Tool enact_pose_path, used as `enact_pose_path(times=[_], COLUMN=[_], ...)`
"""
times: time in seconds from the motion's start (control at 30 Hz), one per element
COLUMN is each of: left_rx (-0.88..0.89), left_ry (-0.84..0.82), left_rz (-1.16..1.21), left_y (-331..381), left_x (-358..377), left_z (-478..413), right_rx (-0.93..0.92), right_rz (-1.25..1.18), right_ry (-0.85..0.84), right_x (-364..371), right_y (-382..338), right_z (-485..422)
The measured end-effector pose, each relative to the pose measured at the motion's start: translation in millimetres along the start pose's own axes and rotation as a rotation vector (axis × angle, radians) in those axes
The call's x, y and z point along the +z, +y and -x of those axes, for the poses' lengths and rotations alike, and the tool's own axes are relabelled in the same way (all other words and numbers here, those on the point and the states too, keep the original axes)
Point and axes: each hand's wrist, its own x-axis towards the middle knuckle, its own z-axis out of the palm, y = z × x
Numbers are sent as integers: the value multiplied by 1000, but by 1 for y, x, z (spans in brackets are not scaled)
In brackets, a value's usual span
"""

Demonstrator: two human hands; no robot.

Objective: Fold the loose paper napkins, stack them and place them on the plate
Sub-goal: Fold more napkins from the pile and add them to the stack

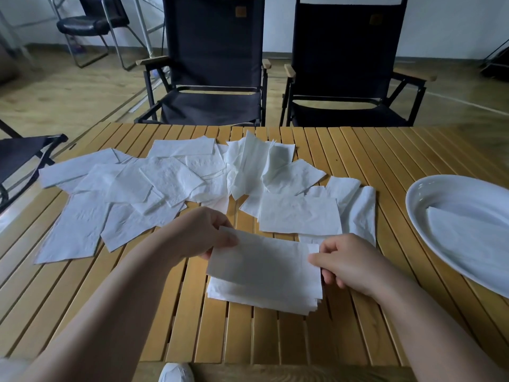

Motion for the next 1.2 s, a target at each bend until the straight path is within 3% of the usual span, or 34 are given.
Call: enact_pose_path(times=[0.1,0.27,0.47,0.9,1.2], left_rx=[-7,-36,-22,54,92], left_ry=[14,9,46,-60,-58], left_rz=[23,-167,-195,-372,-367], left_y=[-2,-6,-5,-1,-4], left_x=[-2,1,1,10,11], left_z=[-1,-4,-7,-14,-14], right_rx=[-1,32,-10,-86,-128], right_rz=[-23,-10,-30,102,119], right_ry=[7,3,142,92,103], right_x=[0,3,4,19,23], right_y=[0,4,3,8,3], right_z=[0,-3,-4,-11,-8])
